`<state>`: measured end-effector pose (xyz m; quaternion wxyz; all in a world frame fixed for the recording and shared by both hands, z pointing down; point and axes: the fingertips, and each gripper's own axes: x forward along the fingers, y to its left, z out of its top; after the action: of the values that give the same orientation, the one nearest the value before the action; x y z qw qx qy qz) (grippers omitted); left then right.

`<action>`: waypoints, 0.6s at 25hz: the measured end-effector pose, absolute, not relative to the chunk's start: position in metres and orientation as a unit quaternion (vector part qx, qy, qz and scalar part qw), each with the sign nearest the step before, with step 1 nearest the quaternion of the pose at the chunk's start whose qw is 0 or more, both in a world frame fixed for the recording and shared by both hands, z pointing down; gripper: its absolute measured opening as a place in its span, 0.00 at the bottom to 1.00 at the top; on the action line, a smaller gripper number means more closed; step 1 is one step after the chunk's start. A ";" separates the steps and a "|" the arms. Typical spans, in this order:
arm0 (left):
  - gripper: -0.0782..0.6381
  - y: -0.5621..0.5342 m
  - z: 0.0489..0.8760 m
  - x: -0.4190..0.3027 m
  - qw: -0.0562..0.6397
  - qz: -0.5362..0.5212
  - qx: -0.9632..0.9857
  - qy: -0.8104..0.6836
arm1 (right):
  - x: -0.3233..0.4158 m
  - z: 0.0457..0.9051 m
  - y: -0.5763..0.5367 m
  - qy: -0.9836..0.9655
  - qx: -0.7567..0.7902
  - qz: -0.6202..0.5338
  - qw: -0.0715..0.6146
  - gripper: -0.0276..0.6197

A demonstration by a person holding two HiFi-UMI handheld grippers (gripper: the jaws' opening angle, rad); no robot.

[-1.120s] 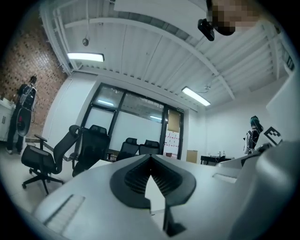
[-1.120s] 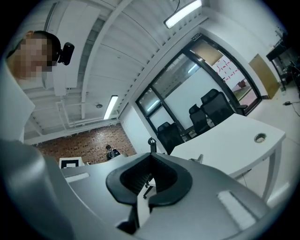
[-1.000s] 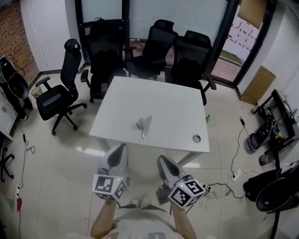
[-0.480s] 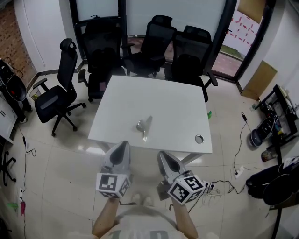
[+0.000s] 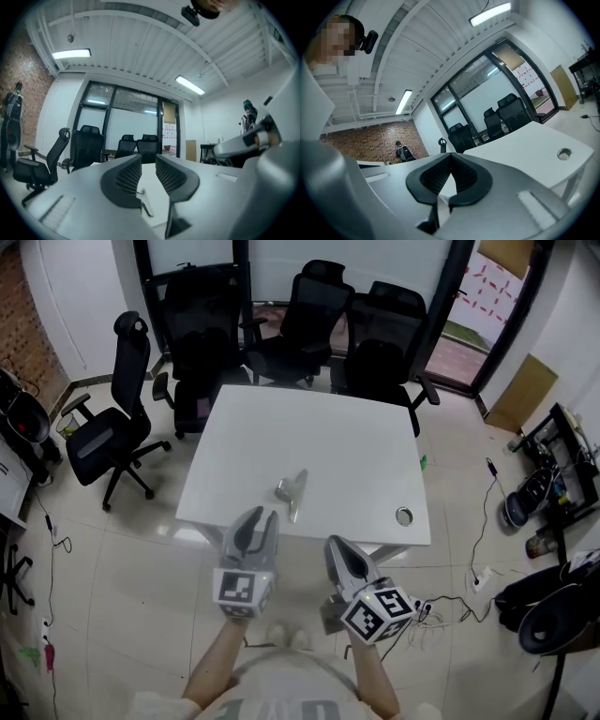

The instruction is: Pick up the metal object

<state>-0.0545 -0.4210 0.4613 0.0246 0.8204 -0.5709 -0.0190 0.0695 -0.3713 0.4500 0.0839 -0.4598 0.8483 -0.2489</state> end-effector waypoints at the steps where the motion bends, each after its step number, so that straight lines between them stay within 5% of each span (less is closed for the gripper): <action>1: 0.21 -0.433 0.475 -0.051 0.025 -0.002 0.822 -0.569 | 0.069 0.452 -0.373 0.847 -0.461 -0.253 0.083 0.06; 7: 0.35 -0.501 0.580 -0.039 0.141 0.092 0.823 -0.542 | 0.069 0.461 -0.378 0.840 -0.470 -0.263 0.069 0.06; 15: 0.36 -0.548 0.655 -0.040 0.250 0.139 0.790 -0.542 | 0.109 0.477 -0.385 0.805 -0.519 -0.279 0.063 0.06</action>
<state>-0.0403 -0.5482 0.6549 0.2498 0.7904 -0.5419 0.1385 0.1087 -0.3851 0.4767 0.0630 -0.5193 0.8054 -0.2788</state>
